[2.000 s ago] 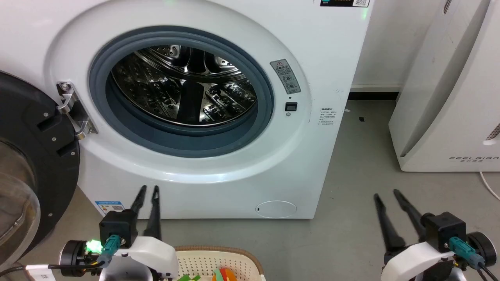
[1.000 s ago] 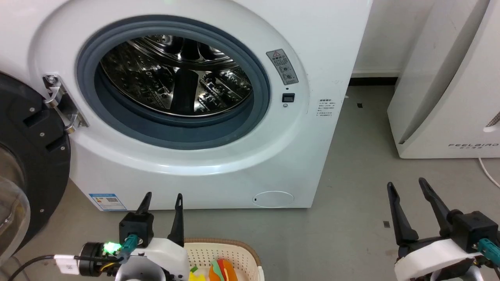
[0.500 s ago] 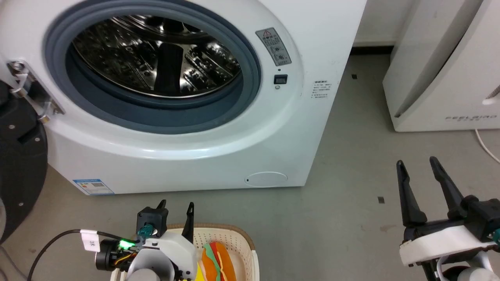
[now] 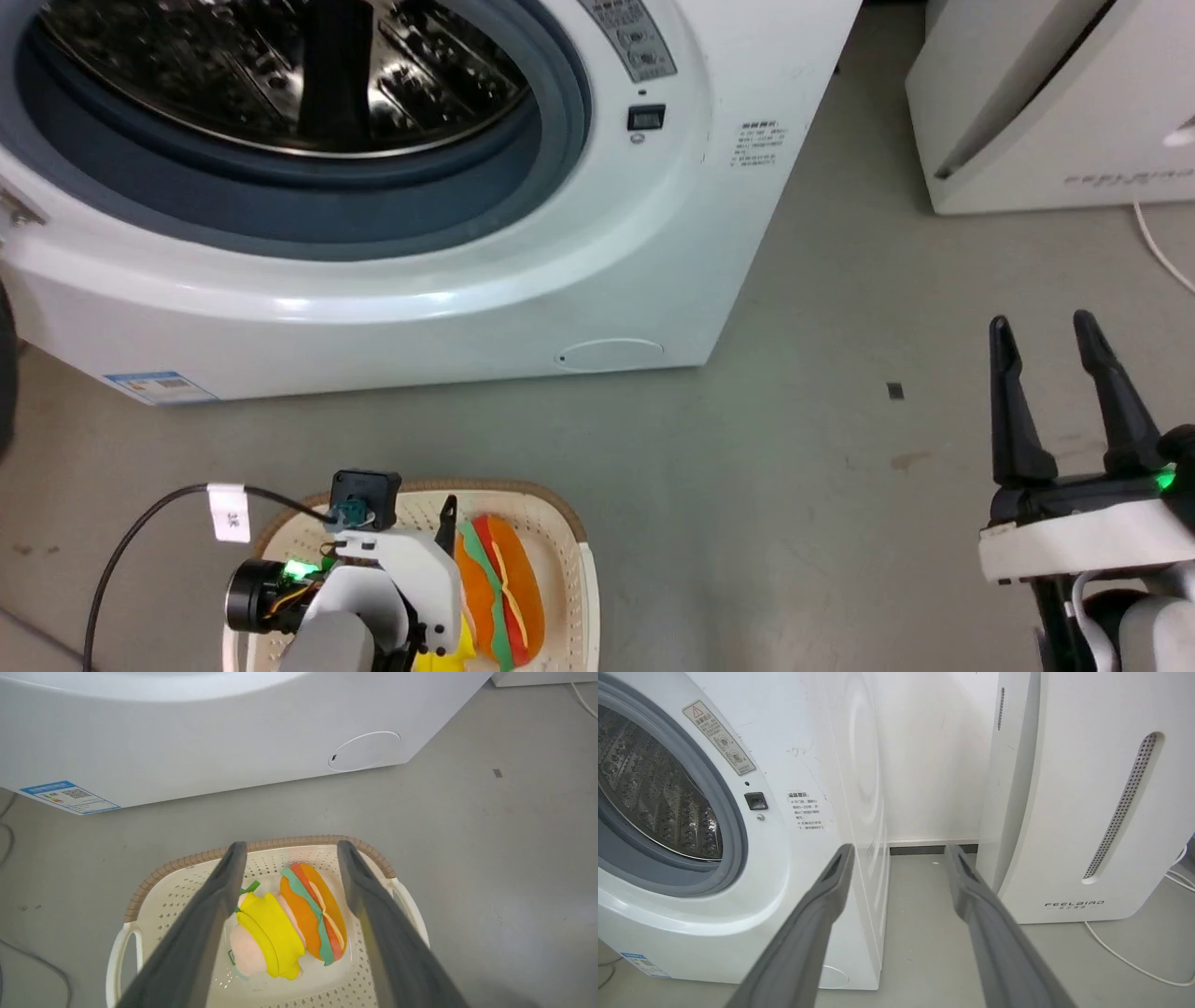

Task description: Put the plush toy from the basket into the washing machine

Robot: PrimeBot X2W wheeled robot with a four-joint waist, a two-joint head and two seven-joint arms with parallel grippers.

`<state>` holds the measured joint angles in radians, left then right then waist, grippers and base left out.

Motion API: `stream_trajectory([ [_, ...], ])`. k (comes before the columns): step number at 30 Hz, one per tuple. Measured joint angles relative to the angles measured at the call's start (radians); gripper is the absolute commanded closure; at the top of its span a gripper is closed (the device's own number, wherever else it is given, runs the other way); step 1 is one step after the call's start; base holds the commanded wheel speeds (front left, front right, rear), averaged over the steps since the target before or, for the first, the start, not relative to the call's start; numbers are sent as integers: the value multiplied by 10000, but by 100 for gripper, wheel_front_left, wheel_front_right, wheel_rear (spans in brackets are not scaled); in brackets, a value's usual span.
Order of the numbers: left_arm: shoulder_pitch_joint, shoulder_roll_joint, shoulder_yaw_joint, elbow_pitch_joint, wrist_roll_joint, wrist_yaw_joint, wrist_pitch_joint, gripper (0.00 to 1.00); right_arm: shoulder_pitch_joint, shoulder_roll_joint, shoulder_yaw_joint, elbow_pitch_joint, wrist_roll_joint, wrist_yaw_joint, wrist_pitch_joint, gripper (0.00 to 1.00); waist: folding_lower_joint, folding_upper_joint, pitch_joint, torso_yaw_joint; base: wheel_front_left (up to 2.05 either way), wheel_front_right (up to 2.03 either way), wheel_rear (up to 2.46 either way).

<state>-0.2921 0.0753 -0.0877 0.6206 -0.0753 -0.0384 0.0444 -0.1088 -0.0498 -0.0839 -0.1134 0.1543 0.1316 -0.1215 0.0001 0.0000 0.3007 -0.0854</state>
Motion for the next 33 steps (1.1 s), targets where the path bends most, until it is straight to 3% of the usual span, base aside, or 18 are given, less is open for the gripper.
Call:
stream_trajectory([
  [11,-852,245,-330,1112,-88,4,690,0,-523,0,-155,-380,336,0,-228,0,0,0,1384,-274,0,0,0],
  [33,-2961,399,-892,3344,-502,96,665,0,-1517,0,-489,-993,690,0,-671,0,0,0,4182,-543,0,0,0],
])
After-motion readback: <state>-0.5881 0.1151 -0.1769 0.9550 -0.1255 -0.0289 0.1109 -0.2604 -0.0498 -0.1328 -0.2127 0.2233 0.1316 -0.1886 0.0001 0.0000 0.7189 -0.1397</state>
